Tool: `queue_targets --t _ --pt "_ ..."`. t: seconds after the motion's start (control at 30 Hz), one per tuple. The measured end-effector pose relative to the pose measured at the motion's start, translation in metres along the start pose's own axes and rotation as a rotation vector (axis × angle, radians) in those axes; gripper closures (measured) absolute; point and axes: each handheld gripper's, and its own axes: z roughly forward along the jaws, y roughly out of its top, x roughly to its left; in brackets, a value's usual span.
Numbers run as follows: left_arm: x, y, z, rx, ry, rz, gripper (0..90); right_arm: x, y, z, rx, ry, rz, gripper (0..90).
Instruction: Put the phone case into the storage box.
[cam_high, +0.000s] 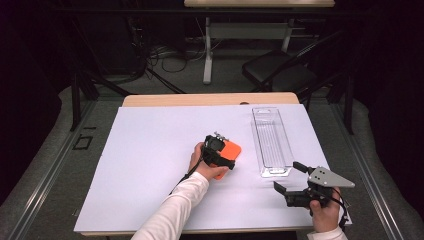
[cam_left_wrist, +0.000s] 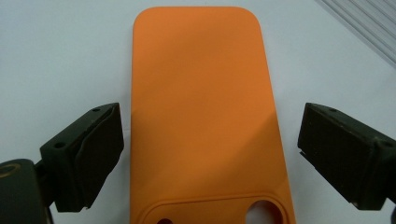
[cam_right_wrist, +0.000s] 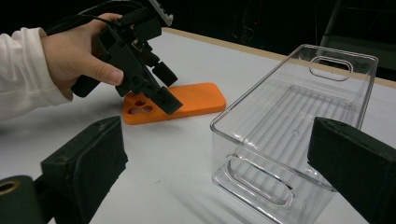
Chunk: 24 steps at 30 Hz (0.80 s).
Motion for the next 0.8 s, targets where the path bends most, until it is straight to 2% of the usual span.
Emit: queue_targets --t 0.4,0.5,0.63,0.8 --pt "0.0019 -0.0045 0.0057 0.01 0.019 0.0 7.3 0.0 -0.0001 0.0005 0.003 0.002 -0.004 3.9" --pt "0.0011 -0.0049 0.006 0.01 0.024 0.008 7.4 -0.0002 -0.0001 0.0004 0.003 0.002 -0.004 3.9" --pt "-0.0024 -0.006 0.0071 0.012 0.057 0.034 8.4 0.0002 -0.0002 0.0007 0.006 0.004 -0.003 3.9" --pt "-0.0028 -0.0065 0.007 0.01 0.056 0.033 8.7 0.0004 -0.0003 0.001 0.005 0.004 -0.001 3.9"
